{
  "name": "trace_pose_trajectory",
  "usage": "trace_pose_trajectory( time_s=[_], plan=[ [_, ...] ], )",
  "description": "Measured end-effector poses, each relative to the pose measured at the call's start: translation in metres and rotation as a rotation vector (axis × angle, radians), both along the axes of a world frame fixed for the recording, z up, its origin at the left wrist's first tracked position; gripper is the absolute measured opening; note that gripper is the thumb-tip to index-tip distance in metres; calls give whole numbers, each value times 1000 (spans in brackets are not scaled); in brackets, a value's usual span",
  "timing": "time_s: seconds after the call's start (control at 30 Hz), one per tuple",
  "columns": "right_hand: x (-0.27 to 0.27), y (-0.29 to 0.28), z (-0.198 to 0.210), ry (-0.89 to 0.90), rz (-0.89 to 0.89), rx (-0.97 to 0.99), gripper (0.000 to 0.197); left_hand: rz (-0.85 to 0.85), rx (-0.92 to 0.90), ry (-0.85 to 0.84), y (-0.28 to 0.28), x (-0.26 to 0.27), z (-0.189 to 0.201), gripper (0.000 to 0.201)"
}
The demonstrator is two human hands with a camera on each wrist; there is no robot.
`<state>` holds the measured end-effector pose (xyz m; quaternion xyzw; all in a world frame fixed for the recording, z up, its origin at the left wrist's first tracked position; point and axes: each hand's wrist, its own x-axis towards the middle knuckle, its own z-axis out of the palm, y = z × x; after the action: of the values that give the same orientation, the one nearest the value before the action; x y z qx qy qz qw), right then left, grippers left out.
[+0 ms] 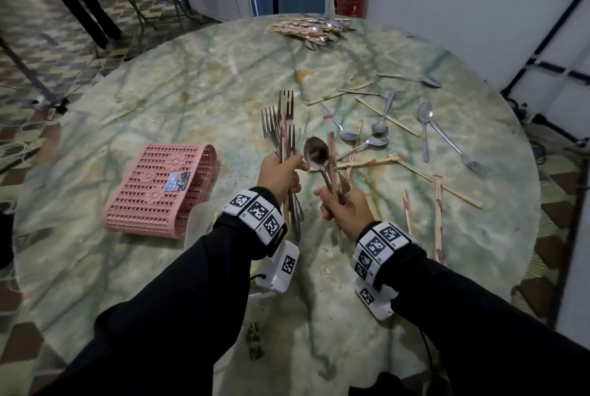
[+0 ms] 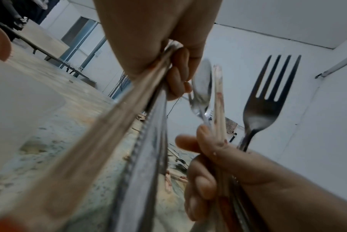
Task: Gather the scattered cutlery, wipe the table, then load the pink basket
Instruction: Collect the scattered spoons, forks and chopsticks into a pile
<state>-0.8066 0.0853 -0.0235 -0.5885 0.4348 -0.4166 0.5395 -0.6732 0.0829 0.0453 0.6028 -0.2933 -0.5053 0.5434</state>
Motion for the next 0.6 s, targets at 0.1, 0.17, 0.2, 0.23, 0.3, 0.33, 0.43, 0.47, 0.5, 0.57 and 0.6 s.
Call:
trace_pose_trajectory(
  time_s=[0.1,0.17,0.2,0.23,0.3,0.33,0.43,0.47,0.5,0.57,0.6],
  plan=[
    [-2,0,6,21,-70,91,18,-19,15,-41,4,0,0,24],
    [-6,-3,18,8,-124,95,19,-40,31,-69,5,-3,0,24],
    [-9,-5,25,-1,-136,88,18,-60,40,-79,5,-6,0,23],
    [-14,-7,34,-15,-142,83,16,-86,47,-83,6,-8,1,22],
    [-25,-10,51,-57,-156,96,9,-142,46,-81,6,-14,3,22],
    [-31,-11,59,-76,-178,112,7,-165,40,-83,5,-17,5,22],
    [-53,-11,76,-104,-285,208,15,-207,27,-92,5,-30,10,22],
    [-62,-10,78,-113,-316,255,16,-220,26,-87,5,-35,11,22],
    [-71,-9,78,-124,-346,299,16,-235,28,-72,5,-41,11,21],
    [-90,-5,72,-129,-397,368,17,-282,42,-37,6,-55,10,20],
    [-101,-2,66,-116,-417,396,19,-312,56,-31,6,-63,8,21]
  ],
)
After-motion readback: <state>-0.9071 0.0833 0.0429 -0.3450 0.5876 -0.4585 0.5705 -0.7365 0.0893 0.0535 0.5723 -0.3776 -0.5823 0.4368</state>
